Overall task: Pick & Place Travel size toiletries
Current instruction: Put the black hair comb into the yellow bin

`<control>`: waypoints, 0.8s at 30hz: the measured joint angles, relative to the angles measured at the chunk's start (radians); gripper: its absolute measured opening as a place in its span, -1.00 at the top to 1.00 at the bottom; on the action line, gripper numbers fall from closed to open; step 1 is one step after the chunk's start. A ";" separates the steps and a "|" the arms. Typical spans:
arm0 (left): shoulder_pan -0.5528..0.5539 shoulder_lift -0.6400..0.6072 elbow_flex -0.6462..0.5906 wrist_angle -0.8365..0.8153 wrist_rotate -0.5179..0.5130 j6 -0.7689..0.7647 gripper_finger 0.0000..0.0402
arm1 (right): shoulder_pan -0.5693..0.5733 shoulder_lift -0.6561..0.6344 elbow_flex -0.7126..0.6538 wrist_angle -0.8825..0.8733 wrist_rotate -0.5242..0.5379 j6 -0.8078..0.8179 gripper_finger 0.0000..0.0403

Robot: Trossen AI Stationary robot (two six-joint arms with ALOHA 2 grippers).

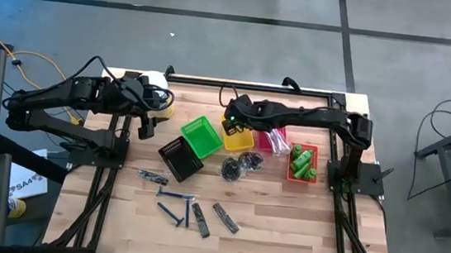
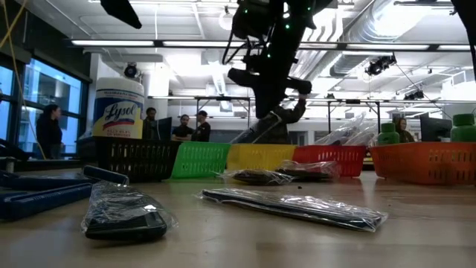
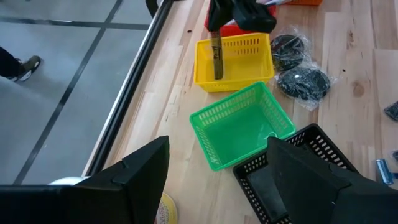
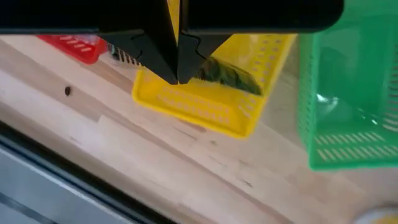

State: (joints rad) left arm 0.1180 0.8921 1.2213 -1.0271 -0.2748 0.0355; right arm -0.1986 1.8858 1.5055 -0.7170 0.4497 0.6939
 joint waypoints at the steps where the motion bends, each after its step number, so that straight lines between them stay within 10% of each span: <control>1: 0.000 0.000 0.000 0.000 0.000 0.001 -0.29 | 0.000 0.002 0.000 -0.007 -0.005 0.005 0.99; 24: 0.000 0.000 0.000 0.000 0.000 0.012 -0.29 | 0.010 0.004 -0.001 -0.084 0.018 0.036 0.99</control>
State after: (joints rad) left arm 0.1179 0.8923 1.2213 -1.0273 -0.2745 0.0479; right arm -0.1889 1.8896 1.5043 -0.8014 0.4677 0.7303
